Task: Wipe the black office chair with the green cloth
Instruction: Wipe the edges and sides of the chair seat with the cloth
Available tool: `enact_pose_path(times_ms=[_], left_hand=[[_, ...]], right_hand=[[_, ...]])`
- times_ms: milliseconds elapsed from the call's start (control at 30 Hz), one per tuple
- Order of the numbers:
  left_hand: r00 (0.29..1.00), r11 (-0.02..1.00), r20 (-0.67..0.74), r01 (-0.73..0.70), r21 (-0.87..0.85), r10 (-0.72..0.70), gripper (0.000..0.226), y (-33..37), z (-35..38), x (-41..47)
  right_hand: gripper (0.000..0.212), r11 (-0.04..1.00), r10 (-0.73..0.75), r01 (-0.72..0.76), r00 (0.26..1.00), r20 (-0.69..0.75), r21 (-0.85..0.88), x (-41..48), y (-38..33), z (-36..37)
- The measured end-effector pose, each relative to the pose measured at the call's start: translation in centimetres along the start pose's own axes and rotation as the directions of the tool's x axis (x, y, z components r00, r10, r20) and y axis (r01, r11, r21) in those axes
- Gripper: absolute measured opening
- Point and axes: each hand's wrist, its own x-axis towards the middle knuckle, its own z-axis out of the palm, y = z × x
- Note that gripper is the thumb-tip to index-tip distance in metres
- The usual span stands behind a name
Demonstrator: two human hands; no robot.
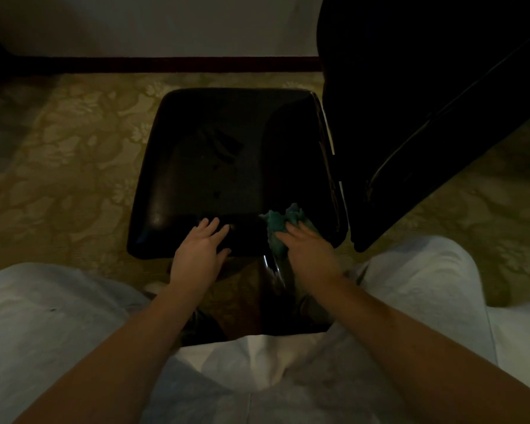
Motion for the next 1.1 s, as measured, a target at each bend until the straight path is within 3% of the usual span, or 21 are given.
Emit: enact_pose_path(times_ms=[233, 333, 467, 600, 800, 967, 1100], left_hand=[[1.000, 1.000, 0.005, -0.012, -0.025, 0.012, 0.056, -0.3, 0.1, 0.0], [1.000, 1.000, 0.009, -0.007, -0.026, 0.008, 0.057, -0.3, 0.2, 0.0], [1.000, 0.999, -0.005, 0.005, -0.052, -0.005, 0.055, 0.3, 0.2, -0.3], [1.000, 1.000, 0.001, -0.007, 0.024, 0.007, 0.059, 2.0, -0.6, -0.5], [0.981, 0.981, 0.056, -0.191, 0.044, 0.188, 0.061, 6.5, -0.2, 0.7], [0.982, 0.986, 0.084, -0.168, 0.004, 0.167, 0.062, 6.2, -0.3, 1.2], [0.977, 0.975, 0.108, -0.194, 0.106, 0.182, 0.063, 7.6, -0.4, 1.9]], right_hand=[[0.050, 0.995, -0.082, 0.081, 0.997, 0.012, 0.050, 0.4, -0.2, 0.1], [0.050, 0.999, 0.004, -0.006, 0.998, 0.059, 0.033, 0.0, 2.3, -1.4], [0.050, 0.985, 0.139, -0.135, 0.990, -0.028, 0.103, -0.9, 3.8, -1.9], [0.049, 0.993, 0.083, -0.081, 0.996, -0.020, 0.085, -0.5, 1.5, -0.5], [0.049, 0.997, 0.009, -0.008, 1.000, -0.026, 0.071, -0.5, 1.5, -0.7], [0.048, 0.986, 0.128, -0.120, 0.990, -0.060, 0.120, -1.8, 4.1, -1.6], [0.045, 0.989, 0.113, -0.107, 0.992, -0.058, 0.099, -1.4, 2.7, -1.2]])
